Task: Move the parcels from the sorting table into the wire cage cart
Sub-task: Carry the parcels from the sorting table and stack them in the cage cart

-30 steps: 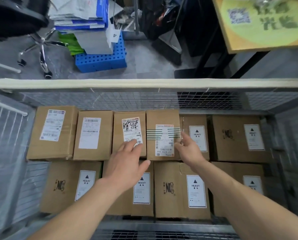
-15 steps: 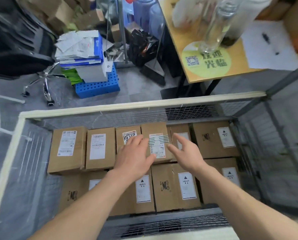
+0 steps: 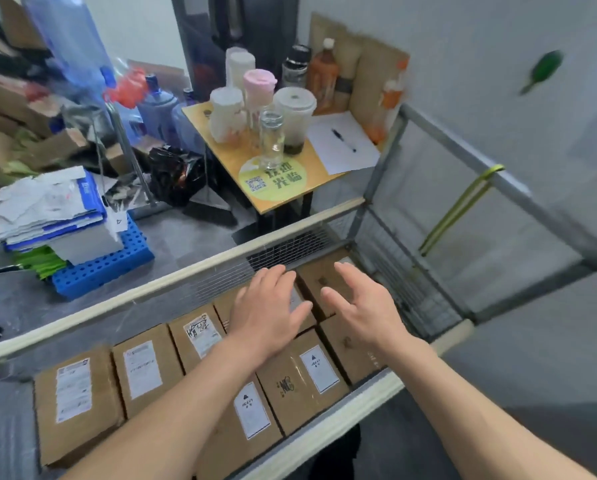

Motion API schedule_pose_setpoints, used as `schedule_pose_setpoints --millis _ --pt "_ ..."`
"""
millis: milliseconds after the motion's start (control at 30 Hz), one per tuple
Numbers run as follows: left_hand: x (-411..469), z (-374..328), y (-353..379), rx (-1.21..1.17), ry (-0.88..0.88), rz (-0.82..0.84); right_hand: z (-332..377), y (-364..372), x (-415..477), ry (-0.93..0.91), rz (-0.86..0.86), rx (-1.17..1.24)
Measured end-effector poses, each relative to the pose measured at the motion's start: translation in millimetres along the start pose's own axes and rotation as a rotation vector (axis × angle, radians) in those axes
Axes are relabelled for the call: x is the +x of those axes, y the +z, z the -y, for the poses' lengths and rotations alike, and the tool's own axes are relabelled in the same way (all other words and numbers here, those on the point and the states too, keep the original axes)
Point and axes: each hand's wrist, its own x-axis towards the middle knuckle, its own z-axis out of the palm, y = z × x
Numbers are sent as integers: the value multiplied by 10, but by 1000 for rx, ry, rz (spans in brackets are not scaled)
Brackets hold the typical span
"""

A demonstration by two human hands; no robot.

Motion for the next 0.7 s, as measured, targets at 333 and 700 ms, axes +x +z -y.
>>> schedule_pose_setpoints --millis 333,700 --pt "9 -1170 -4 42 341 -28 -581 -867 -924 195 -268 20" --pt "-483 -2600 314 27 556 -43 -1333 -1630 -2108 346 -454 27"
